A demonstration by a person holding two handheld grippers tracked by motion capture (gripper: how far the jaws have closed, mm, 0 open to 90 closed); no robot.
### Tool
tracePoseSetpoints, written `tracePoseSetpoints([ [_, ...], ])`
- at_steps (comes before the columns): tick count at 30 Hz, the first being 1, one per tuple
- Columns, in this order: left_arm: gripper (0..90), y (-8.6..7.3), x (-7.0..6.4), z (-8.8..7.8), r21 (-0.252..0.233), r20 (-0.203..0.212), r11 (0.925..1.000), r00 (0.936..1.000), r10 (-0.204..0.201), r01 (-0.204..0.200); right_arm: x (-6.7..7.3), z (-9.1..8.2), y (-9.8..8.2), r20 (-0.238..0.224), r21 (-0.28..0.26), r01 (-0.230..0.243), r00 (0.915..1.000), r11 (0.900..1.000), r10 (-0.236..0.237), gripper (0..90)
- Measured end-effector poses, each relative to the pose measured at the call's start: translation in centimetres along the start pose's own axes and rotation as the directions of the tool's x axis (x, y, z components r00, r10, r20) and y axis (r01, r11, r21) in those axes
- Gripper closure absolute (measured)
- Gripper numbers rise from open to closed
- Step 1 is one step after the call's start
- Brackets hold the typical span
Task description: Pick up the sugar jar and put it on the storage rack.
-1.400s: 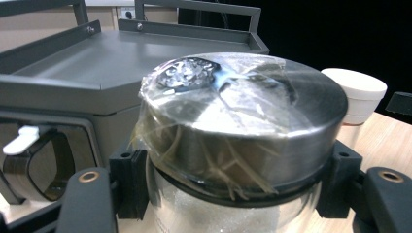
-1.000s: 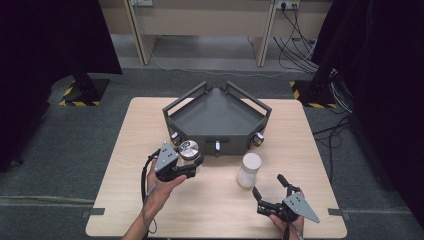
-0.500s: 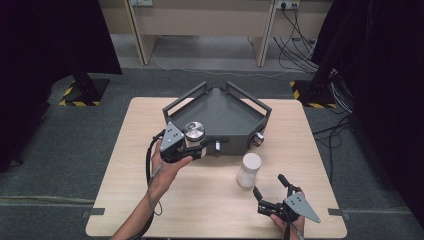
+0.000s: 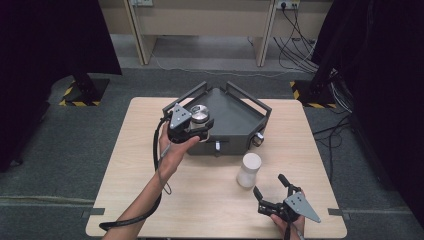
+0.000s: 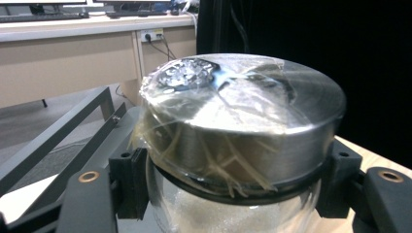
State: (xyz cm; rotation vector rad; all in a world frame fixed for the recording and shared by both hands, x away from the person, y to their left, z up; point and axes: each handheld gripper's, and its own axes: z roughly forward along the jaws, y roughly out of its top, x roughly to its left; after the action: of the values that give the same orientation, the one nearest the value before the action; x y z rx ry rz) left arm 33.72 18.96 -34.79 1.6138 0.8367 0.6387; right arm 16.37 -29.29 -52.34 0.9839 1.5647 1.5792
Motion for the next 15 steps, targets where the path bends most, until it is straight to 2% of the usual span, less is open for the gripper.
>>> tracePoseSetpoints([
  [7, 30.9, 0.6, 0.9, 1.4, -0.003, -0.049, 1.0000, 0.9988, 0.009, -0.009, 0.0, 0.0, 0.0, -0.001, -0.001, -0.002, 1.0000, 1.000, 0.002, 1.6],
  [15, 30.9, 0.3, 1.6, 2.9, 0.004, -0.074, 1.0000, 0.9972, 0.001, 0.000, 0.0, 0.0, 0.0, -0.004, -0.002, -0.001, 1.0000, 1.000, 0.001, 1.6],
])
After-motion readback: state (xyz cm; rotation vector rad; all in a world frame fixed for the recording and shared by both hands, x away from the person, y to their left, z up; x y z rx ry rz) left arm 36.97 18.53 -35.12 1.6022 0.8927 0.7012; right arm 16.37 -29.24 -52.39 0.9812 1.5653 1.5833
